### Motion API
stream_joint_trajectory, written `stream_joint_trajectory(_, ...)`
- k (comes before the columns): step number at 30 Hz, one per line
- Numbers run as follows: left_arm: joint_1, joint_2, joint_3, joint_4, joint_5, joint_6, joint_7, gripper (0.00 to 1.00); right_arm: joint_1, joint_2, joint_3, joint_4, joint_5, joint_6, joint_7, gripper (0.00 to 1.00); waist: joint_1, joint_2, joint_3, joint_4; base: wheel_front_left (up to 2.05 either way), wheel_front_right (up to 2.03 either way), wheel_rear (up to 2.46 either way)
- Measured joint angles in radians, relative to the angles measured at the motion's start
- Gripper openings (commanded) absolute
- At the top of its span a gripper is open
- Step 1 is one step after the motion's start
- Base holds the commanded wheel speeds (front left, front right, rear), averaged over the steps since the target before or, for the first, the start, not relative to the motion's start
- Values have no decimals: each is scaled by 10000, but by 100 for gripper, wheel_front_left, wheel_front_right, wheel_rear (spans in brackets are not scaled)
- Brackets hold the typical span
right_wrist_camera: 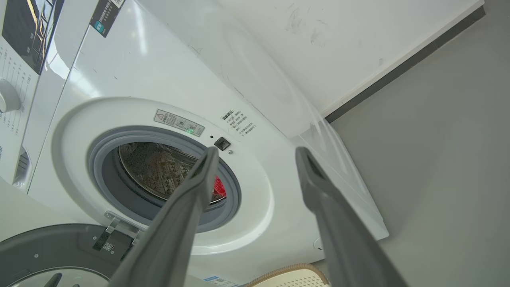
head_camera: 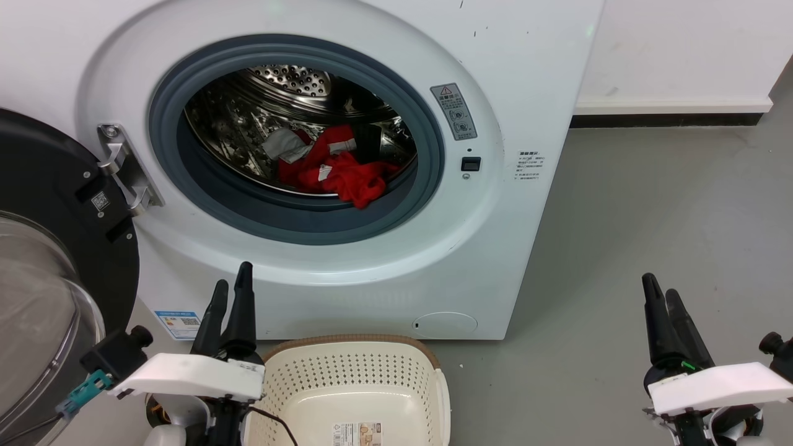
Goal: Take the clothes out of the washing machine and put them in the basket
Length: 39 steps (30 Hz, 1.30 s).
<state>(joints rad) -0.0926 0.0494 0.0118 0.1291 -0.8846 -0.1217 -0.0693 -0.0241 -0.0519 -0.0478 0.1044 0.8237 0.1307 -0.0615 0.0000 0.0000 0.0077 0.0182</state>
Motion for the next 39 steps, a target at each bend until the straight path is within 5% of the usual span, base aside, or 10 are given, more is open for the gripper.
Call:
stream_joint_trajectory(15, -145, 90, -431, 52, 2742, 441, -470, 100, 150, 0, 86, -441, -2443, 0, 4, 100, 0, 0, 9, 76, 0, 0, 0)
stream_joint_trajectory(39, -355, 458, -1028, 393, 5313, 1135, -1087, 100, 486, 0, 75, -926, -5152, 2, 161, 100, 0, 0, 10, 206, 0, 0, 0)
